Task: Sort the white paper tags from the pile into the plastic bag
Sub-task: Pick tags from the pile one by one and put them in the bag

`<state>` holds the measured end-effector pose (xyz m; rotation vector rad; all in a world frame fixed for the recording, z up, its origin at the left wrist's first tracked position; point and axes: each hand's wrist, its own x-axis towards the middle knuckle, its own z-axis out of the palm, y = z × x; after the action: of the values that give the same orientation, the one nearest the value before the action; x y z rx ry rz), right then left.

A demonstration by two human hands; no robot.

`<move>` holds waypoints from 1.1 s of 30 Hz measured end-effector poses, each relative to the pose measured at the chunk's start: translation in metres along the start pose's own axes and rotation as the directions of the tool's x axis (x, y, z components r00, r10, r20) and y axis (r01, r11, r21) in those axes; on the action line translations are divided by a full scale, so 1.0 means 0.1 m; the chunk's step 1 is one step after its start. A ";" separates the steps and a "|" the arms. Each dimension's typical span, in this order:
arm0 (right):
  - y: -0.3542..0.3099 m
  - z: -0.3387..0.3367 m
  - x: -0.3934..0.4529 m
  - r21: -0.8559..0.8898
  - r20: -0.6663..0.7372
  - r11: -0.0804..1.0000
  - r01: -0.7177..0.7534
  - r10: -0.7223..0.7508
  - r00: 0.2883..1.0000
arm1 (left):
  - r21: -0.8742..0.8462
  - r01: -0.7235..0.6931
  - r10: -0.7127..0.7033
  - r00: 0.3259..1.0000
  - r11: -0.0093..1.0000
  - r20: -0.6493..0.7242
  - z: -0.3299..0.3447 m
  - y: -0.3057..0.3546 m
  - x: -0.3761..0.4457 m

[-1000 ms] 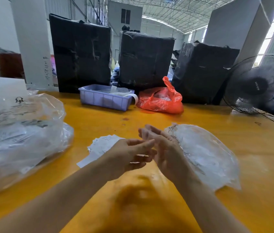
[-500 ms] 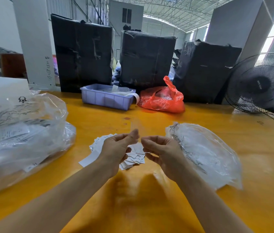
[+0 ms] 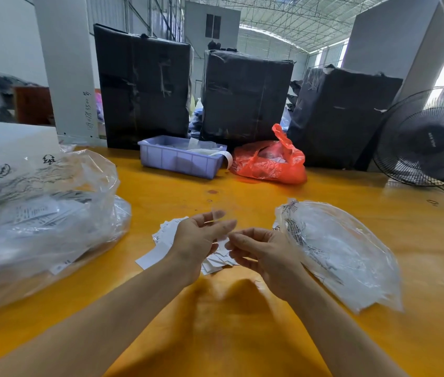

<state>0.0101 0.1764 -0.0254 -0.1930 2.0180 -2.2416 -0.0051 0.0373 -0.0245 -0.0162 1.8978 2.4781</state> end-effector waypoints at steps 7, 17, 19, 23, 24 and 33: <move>0.01 0.01 0.00 0.039 -0.032 0.999 -0.010 0.011 0.999 | -0.226 0.028 -0.045 0.996 0.974 -0.071 -0.02 0.02 0.04; 0.02 0.03 -0.02 -0.023 0.034 0.999 -0.024 0.025 0.999 | -0.161 -0.034 0.026 0.998 0.986 -0.052 -0.03 0.09 -0.03; 0.01 0.04 -0.03 -0.056 0.062 0.998 -0.026 0.029 0.998 | -0.100 -0.059 0.052 0.997 0.993 -0.063 -0.02 0.10 -0.03; -0.02 0.04 -0.04 -0.099 0.068 0.995 -0.032 0.039 0.997 | -0.028 -0.094 0.091 0.993 0.995 -0.076 -0.03 0.09 -0.01; -0.03 0.04 -0.04 -0.095 0.060 0.995 -0.032 0.038 0.997 | -0.014 -0.097 0.096 0.993 0.995 -0.074 -0.03 0.09 0.00; -0.03 -0.02 0.02 0.035 -0.086 0.999 -0.001 0.004 0.996 | -0.027 -0.119 0.118 0.993 0.993 -0.029 -0.07 0.02 0.06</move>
<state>0.0081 0.1787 -0.0222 -0.0919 2.0170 -2.3198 -0.0113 0.0301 -0.0245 0.0648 1.9273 2.5938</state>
